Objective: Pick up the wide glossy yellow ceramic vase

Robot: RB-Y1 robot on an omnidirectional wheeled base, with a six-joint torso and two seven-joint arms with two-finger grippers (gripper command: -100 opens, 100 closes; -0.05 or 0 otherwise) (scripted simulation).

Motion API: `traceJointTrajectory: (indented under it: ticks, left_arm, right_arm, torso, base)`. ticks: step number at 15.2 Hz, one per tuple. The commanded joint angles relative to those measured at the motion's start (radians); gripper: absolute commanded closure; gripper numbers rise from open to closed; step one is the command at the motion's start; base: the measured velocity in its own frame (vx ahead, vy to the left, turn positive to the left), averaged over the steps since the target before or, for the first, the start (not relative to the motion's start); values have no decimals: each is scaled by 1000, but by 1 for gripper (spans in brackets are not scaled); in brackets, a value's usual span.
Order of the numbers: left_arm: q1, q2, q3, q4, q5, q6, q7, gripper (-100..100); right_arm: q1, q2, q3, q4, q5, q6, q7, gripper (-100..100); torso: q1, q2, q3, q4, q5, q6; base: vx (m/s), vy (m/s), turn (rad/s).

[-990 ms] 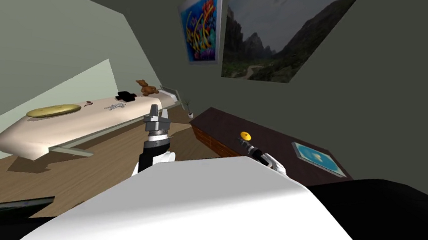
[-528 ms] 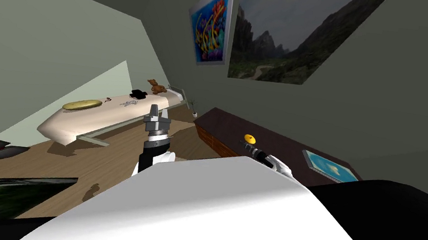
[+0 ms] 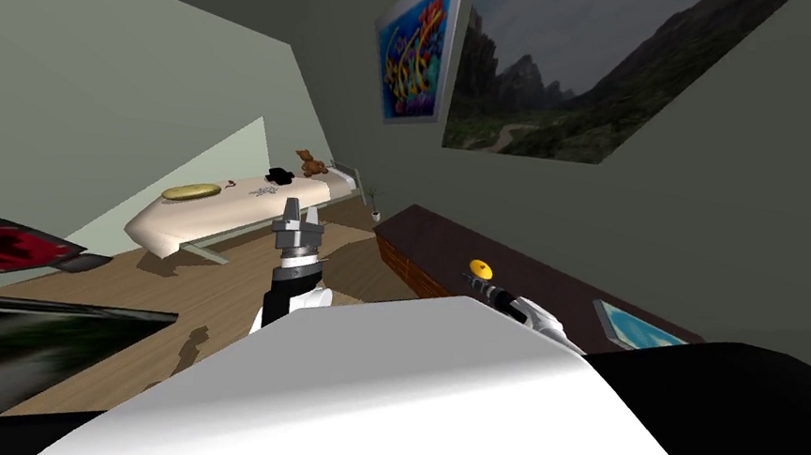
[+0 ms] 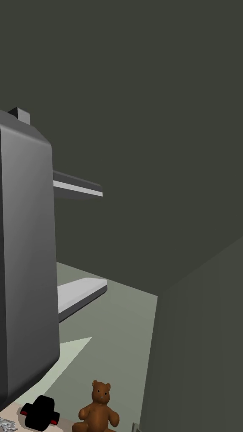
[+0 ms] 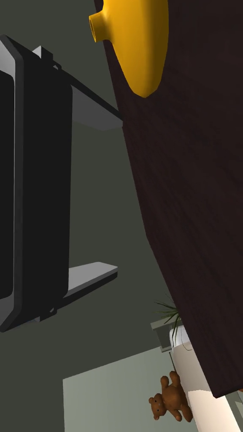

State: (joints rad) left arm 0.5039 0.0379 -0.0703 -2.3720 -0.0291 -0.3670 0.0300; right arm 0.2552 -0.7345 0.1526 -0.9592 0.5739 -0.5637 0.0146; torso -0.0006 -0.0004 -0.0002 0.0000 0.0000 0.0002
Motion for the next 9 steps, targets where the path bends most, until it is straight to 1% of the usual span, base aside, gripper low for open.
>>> traceJointTrajectory:
  ticks: [1,2,3,4,5,6,7,8,9]
  left_arm:
    - [0,0,0,0,0,0,0,0]
    - [0,0,0,0,0,0,0,0]
    - [0,0,0,0,0,0,0,0]
    - [0,0,0,0,0,0,0,0]
    - [0,0,0,0,0,0,0,0]
    - [0,0,0,0,0,0,0,0]
    - [0,0,0,0,0,0,0,0]
    - [0,0,0,0,0,0,0,0]
    - [0,0,0,0,0,0,0,0]
  right_arm:
    - [-7,-3,-1,28,3,-7,2,-100]
    - [-18,-25,4,66,31,-7,6,-100]
    - [-18,-25,4,91,31,-7,6,-100]
    - [-29,-46,8,128,59,-8,10,-100]
    - [-29,-46,8,150,59,-8,10,-100]
    - [-40,-65,12,178,85,-8,14,-100]
    - [-40,-65,12,200,85,-8,14,-100]
    - [-40,-65,12,211,85,-8,14,-100]
    - [-50,-84,16,244,110,-8,18,-100]
  torso:
    - [0,0,0,0,0,0]
    - [0,0,0,0,0,0]
    - [0,0,0,0,0,-1]
    - [0,0,0,0,0,0]
    - [0,-1,0,0,0,-1]
    - [0,-1,0,0,0,0]
    - [0,-1,0,0,0,-1]
    - [0,-1,0,0,0,0]
    - [0,-1,0,0,0,0]
  base:
    - [6,-3,-13]
    - [6,6,191]
    - [9,3,217]
    - [14,2,267]
    - [17,-3,238]
    - [17,-3,252]
    - [18,-4,230]
    - [15,-5,87]
    - [15,1,160]
